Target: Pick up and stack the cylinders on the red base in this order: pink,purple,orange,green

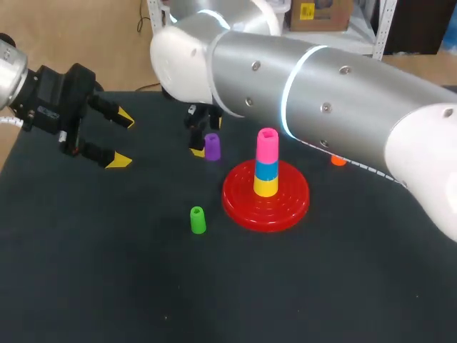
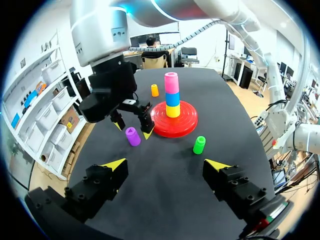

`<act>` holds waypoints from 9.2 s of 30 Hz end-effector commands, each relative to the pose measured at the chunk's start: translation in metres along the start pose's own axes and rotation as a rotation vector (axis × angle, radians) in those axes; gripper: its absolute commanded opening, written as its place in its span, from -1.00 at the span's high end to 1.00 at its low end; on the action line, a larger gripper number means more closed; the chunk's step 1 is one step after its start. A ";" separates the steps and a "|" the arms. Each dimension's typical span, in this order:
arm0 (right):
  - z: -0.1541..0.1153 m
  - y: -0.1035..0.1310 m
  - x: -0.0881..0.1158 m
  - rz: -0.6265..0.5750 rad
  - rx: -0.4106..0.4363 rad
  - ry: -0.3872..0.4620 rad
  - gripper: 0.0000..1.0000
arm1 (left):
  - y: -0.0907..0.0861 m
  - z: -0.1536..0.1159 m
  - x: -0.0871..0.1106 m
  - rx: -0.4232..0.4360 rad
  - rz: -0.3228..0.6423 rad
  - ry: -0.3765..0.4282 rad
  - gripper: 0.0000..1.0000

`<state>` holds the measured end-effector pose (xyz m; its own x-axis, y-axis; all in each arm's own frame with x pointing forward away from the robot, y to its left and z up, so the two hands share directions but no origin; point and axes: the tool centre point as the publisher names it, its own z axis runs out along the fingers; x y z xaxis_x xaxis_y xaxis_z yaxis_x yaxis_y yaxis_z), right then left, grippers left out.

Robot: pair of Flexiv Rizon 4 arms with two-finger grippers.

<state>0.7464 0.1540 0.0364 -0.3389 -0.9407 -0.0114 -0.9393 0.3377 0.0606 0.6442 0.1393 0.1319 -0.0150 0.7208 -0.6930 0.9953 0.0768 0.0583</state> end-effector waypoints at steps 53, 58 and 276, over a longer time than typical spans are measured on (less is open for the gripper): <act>0.027 -0.012 0.003 0.066 -0.018 0.025 0.15 | 0.000 0.000 0.001 -0.002 0.002 -0.004 -1.00; 0.028 -0.012 0.002 0.066 -0.017 0.027 0.36 | 0.000 0.000 0.001 -0.002 0.002 -0.004 -1.00; -0.121 0.058 0.139 0.005 -0.101 0.061 1.00 | 0.000 0.000 0.001 -0.002 0.002 -0.004 -1.00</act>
<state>0.6502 0.0391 0.1671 -0.3353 -0.9408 0.0492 -0.9276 0.3388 0.1573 0.6442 0.1393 0.1320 -0.0150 0.7207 -0.6930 0.9953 0.0768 0.0583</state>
